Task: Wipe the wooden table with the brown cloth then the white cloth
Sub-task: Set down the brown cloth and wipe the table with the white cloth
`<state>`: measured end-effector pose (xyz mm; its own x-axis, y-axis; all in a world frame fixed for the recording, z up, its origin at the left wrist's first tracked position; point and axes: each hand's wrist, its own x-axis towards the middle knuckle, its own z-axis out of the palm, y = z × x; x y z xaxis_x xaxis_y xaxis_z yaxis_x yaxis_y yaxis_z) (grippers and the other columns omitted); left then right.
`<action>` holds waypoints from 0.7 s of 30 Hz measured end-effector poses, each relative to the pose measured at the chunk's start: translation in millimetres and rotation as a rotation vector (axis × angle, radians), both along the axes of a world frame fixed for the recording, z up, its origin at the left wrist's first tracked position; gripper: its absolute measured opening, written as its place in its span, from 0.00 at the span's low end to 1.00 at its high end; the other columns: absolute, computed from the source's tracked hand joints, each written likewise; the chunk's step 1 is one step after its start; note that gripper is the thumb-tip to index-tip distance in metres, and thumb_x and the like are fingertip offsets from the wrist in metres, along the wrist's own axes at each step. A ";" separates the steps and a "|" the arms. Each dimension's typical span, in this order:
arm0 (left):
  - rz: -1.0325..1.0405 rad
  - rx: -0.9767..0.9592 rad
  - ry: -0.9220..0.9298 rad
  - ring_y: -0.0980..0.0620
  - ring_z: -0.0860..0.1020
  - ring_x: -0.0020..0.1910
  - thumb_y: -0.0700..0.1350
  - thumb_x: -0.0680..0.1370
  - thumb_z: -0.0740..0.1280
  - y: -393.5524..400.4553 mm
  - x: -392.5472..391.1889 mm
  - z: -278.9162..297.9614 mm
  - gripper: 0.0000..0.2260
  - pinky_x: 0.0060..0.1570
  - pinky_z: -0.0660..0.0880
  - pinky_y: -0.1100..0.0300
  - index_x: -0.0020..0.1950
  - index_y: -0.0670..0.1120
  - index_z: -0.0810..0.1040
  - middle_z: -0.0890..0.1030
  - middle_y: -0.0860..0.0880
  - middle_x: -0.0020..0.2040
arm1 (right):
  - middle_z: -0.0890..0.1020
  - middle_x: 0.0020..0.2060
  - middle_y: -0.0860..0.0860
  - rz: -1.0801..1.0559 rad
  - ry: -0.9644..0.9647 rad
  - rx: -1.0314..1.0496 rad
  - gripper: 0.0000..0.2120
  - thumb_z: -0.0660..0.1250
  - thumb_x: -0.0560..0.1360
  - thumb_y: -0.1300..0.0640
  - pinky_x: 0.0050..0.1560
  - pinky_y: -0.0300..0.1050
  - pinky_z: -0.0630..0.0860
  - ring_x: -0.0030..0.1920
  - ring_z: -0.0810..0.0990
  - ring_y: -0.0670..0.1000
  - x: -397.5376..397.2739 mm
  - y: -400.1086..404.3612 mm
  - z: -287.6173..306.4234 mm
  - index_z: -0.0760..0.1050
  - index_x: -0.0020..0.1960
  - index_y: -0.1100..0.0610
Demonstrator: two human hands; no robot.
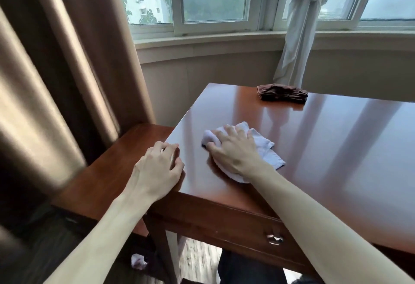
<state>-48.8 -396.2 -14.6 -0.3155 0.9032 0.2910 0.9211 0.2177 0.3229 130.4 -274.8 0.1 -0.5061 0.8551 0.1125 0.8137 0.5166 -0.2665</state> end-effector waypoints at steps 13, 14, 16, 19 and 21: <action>-0.138 -0.017 -0.022 0.46 0.58 0.79 0.56 0.82 0.51 205.3 -0.8 -2.0 0.24 0.77 0.56 0.49 0.75 0.50 0.70 0.69 0.47 0.75 | 0.65 0.78 0.55 0.144 -0.009 0.018 0.30 0.46 0.74 0.32 0.78 0.60 0.52 0.77 0.59 0.56 -1.5 112.1 -8.8 0.67 0.74 0.35; -0.130 -0.035 -0.004 0.47 0.58 0.79 0.59 0.81 0.45 215.0 -2.4 -6.7 0.27 0.77 0.56 0.48 0.75 0.52 0.69 0.69 0.48 0.75 | 0.64 0.78 0.56 0.129 -0.006 0.008 0.28 0.49 0.77 0.33 0.78 0.58 0.52 0.77 0.59 0.56 -6.6 134.2 -10.0 0.66 0.75 0.35; -0.097 -0.081 0.015 0.47 0.58 0.79 0.62 0.78 0.38 226.8 -4.4 -15.9 0.32 0.76 0.56 0.47 0.76 0.55 0.66 0.67 0.48 0.76 | 0.66 0.76 0.56 0.097 0.001 0.012 0.27 0.49 0.77 0.34 0.76 0.55 0.55 0.75 0.62 0.57 -23.5 187.0 -15.3 0.68 0.74 0.35; -0.069 -0.132 0.043 0.51 0.52 0.81 0.64 0.79 0.43 227.2 -1.7 -18.9 0.30 0.79 0.50 0.50 0.79 0.57 0.60 0.58 0.50 0.81 | 0.74 0.68 0.53 0.060 0.010 0.066 0.28 0.45 0.75 0.35 0.71 0.53 0.61 0.67 0.68 0.57 -47.5 255.3 -18.8 0.74 0.67 0.38; -0.059 -0.128 0.034 0.53 0.50 0.81 0.63 0.81 0.47 226.9 -0.3 -17.4 0.27 0.79 0.47 0.53 0.80 0.58 0.58 0.55 0.52 0.82 | 0.73 0.67 0.55 0.010 0.042 0.054 0.23 0.50 0.79 0.39 0.69 0.54 0.62 0.67 0.68 0.58 -57.9 293.5 -15.6 0.75 0.67 0.42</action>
